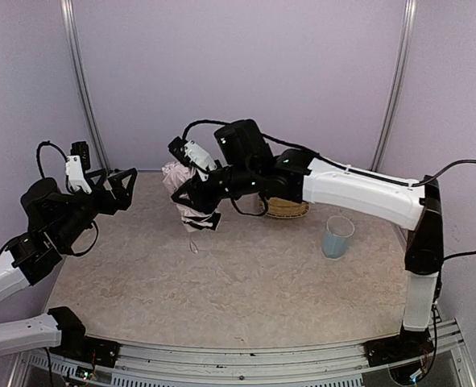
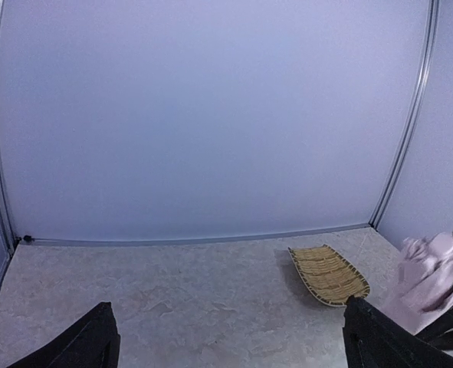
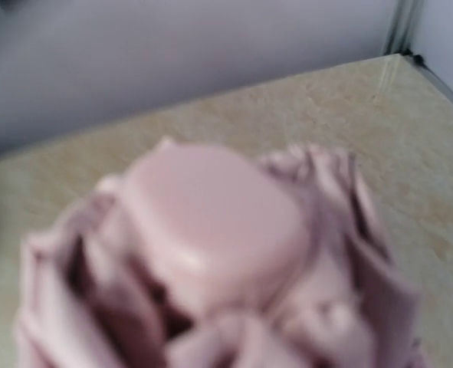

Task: Put away the umbrella

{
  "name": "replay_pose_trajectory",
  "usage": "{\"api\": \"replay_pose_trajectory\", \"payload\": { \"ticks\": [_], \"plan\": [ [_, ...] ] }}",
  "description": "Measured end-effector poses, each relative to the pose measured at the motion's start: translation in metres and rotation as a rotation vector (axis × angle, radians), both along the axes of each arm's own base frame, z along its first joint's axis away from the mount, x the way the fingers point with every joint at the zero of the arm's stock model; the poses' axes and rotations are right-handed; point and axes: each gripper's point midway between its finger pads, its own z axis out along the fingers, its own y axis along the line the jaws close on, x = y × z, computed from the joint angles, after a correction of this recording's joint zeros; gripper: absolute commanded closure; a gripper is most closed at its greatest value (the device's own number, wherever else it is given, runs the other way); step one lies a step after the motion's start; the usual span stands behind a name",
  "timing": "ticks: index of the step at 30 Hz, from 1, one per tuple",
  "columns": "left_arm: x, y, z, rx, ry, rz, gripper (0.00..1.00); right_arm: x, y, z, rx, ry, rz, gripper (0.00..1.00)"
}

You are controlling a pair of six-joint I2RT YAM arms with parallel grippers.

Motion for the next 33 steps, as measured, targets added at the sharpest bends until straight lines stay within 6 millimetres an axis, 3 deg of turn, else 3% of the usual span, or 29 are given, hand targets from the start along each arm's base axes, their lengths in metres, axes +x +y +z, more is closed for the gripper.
{"api": "replay_pose_trajectory", "payload": {
  "ticks": [2,4,6,8,9,11,12,15,17,19,21,22,25,27,30,32,33],
  "plan": [
    [0.000,-0.001,-0.002,0.004,0.006,-0.003,0.01,-0.017,-0.026,0.036,0.026,0.068,-0.031,0.97],
    [0.001,-0.002,-0.004,0.007,0.012,-0.009,0.01,-0.038,-0.046,0.058,0.062,0.145,-0.048,0.94],
    [0.001,-0.005,-0.006,0.007,0.020,-0.020,0.01,-0.061,-0.056,0.059,0.094,0.241,-0.032,0.85],
    [0.002,-0.008,-0.009,0.006,0.031,-0.032,0.01,-0.081,-0.059,0.039,0.104,0.374,-0.004,0.74],
    [0.003,-0.010,-0.011,0.006,0.038,-0.039,0.01,-0.090,-0.057,0.017,0.090,0.453,0.008,0.60],
    [0.005,-0.014,-0.016,0.011,0.055,-0.054,0.01,-0.091,-0.056,-0.026,0.037,0.557,-0.016,0.08],
    [0.006,-0.016,-0.019,0.015,0.064,-0.060,0.01,-0.085,-0.057,-0.046,0.012,0.596,-0.042,0.01],
    [0.011,-0.024,-0.033,0.031,0.106,-0.080,0.01,-0.042,-0.076,-0.113,-0.049,0.717,-0.176,0.00],
    [0.014,-0.028,-0.041,0.041,0.131,-0.092,0.01,-0.002,-0.097,-0.140,-0.072,0.746,-0.292,0.00],
    [0.017,-0.033,-0.050,0.055,0.157,-0.106,0.01,0.035,-0.122,-0.152,-0.106,0.725,-0.420,0.00],
    [0.021,-0.037,-0.060,0.070,0.182,-0.111,0.01,0.067,-0.141,-0.135,-0.122,0.652,-0.516,0.00],
    [0.023,-0.037,-0.064,0.077,0.192,-0.111,0.01,0.078,-0.142,-0.114,-0.111,0.598,-0.530,0.00],
    [0.030,-0.038,-0.077,0.101,0.224,-0.103,0.01,0.097,-0.149,-0.035,-0.020,0.432,-0.517,0.00],
    [0.037,-0.037,-0.087,0.113,0.248,-0.092,0.01,0.099,-0.171,0.013,0.034,0.336,-0.505,0.00],
    [0.049,-0.033,-0.102,0.125,0.281,-0.072,0.01,0.126,-0.240,0.067,0.108,0.212,-0.592,0.00],
    [0.059,-0.029,-0.113,0.131,0.306,-0.052,0.01,0.152,-0.306,0.082,0.134,0.135,-0.711,0.00],
    [0.065,-0.025,-0.118,0.134,0.319,-0.040,0.01,0.163,-0.338,0.080,0.135,0.111,-0.773,0.00]
  ]
}}
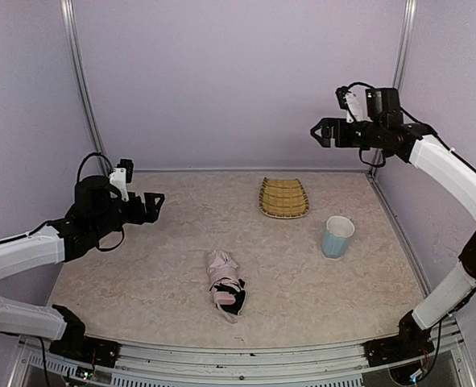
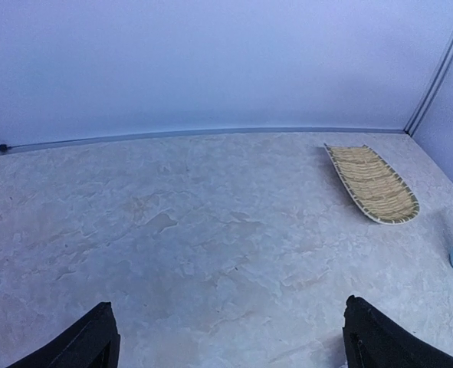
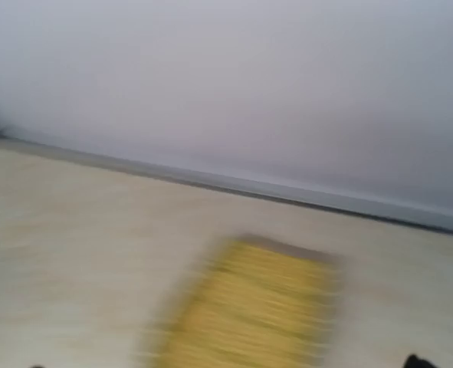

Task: Put away the umbrella

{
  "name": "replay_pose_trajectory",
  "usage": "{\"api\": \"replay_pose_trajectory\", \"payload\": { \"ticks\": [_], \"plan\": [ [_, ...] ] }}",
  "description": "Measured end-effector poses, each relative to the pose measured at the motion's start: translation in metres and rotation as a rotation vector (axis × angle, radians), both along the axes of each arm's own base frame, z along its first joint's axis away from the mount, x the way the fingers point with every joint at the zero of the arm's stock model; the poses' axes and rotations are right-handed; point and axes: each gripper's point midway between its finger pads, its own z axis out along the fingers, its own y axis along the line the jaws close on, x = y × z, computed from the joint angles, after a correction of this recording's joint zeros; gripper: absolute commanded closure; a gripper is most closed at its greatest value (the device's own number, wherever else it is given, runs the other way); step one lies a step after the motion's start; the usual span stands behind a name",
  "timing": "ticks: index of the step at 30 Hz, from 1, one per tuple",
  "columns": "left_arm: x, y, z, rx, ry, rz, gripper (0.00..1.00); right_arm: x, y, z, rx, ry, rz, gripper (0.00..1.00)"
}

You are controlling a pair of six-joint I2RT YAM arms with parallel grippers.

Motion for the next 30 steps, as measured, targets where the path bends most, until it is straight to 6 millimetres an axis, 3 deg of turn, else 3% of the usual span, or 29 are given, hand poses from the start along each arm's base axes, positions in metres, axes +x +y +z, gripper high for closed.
{"api": "replay_pose_trajectory", "payload": {
  "ticks": [2,5,10,14,17,22,25,30],
  "plan": [
    [0.012,0.008,-0.010,0.010,0.024,0.031,0.01,0.016,-0.059,-0.018,-0.026,-0.007,-0.121,0.00],
    [0.034,0.027,-0.024,0.016,0.053,0.103,0.01,0.022,-0.131,-0.074,-0.066,0.038,-0.275,0.00],
    [0.059,0.080,-0.047,0.026,0.081,0.291,0.01,-0.009,-0.199,-0.162,-0.073,0.085,-0.421,0.00],
    [0.058,0.120,-0.057,0.048,0.052,0.414,0.01,-0.042,-0.227,-0.200,-0.074,0.025,-0.509,0.00],
    [0.050,0.137,-0.068,0.091,0.027,0.476,0.01,-0.054,-0.238,-0.218,-0.083,-0.020,-0.572,0.00],
    [0.031,0.162,-0.079,0.166,-0.028,0.554,0.01,-0.063,-0.254,-0.234,-0.086,-0.091,-0.672,0.00],
    [0.024,0.166,-0.080,0.183,-0.064,0.565,0.01,-0.069,-0.261,-0.245,-0.090,-0.085,-0.717,0.00],
    [0.021,0.167,-0.081,0.197,-0.105,0.562,0.01,-0.068,-0.266,-0.231,-0.075,-0.165,-0.749,0.00]
  ]
}}
